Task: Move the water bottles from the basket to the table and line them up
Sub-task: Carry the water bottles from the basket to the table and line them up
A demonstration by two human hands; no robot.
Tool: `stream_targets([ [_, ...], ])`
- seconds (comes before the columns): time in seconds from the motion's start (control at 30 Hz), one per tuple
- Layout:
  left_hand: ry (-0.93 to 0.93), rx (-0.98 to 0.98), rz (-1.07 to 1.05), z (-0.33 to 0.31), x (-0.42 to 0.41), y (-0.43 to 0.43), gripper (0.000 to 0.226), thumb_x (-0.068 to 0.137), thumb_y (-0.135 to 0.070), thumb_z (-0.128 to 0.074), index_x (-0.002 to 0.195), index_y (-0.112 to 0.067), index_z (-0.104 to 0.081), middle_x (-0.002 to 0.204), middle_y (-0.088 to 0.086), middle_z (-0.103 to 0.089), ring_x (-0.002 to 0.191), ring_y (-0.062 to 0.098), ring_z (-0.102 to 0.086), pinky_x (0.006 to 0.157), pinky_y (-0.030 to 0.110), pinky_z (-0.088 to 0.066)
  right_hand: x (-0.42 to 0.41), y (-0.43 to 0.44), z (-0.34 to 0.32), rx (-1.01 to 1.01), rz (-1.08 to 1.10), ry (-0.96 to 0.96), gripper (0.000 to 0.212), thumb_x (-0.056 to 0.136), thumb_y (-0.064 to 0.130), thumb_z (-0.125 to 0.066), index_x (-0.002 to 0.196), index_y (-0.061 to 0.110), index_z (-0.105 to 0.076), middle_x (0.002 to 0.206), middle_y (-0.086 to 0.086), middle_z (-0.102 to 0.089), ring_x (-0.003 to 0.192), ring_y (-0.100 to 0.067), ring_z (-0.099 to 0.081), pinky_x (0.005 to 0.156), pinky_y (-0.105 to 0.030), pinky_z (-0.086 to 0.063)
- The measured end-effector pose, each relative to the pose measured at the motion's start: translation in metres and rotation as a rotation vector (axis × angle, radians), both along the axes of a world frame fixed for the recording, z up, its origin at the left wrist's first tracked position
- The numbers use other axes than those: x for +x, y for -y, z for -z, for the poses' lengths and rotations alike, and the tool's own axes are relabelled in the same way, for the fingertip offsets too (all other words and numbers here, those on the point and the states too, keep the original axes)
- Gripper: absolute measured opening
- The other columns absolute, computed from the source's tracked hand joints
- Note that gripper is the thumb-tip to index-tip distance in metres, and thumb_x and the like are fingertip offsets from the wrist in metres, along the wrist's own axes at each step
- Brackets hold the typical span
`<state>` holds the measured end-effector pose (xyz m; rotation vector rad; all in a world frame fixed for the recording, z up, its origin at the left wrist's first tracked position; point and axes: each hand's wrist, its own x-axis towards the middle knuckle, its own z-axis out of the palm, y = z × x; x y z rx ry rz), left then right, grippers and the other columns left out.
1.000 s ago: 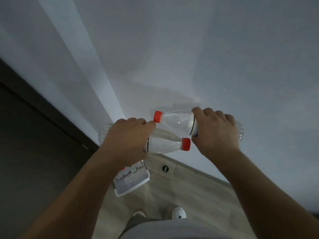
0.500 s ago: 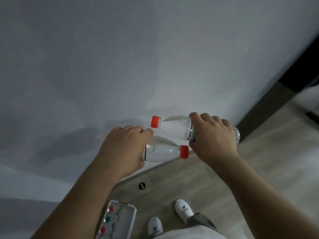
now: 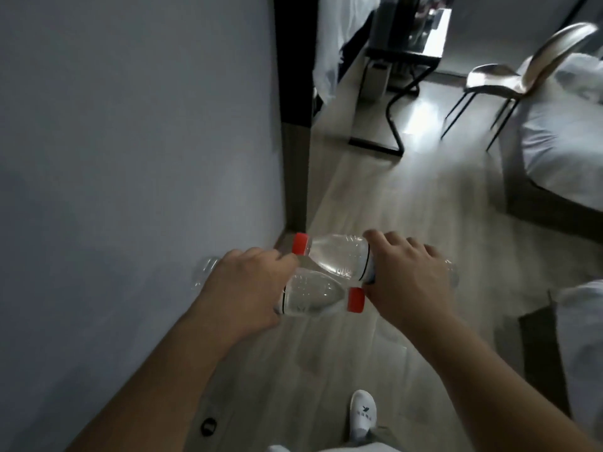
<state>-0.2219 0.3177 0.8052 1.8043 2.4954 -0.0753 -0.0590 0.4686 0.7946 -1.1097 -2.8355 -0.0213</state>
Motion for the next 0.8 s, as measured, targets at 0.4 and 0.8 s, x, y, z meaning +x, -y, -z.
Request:
stream_targets([
  [0.4,-0.073,-0.016,0.322,0.002,0.093,-0.208,0.047,0.076,-0.034,-0.069,0.118,-0.035,-0.049,0.096,-0.011,-0.057,0.094,0.017,-0.059,0.077,0.033,-0.046,0.14,-0.146,0.003,-0.005,0.384,-0.026,0.055,0.08,0.037,-0.076,0.13,0.03,-0.055,0.106,0.006,-0.069,0.093,-0.023,-0.067,0.083,-0.037,-0.048],
  [0.8,-0.08,0.001,0.391,-0.002,0.131,-0.382,0.039,0.072,-0.03,-0.067,0.107,-0.032,-0.051,0.094,-0.01,-0.055,0.093,0.018,-0.059,0.072,0.031,-0.031,0.191,-0.318,0.015,0.08,0.457,-0.066,0.055,0.067,0.019,-0.078,0.12,0.022,-0.066,0.095,-0.002,-0.072,0.082,-0.032,-0.067,0.073,-0.038,-0.044],
])
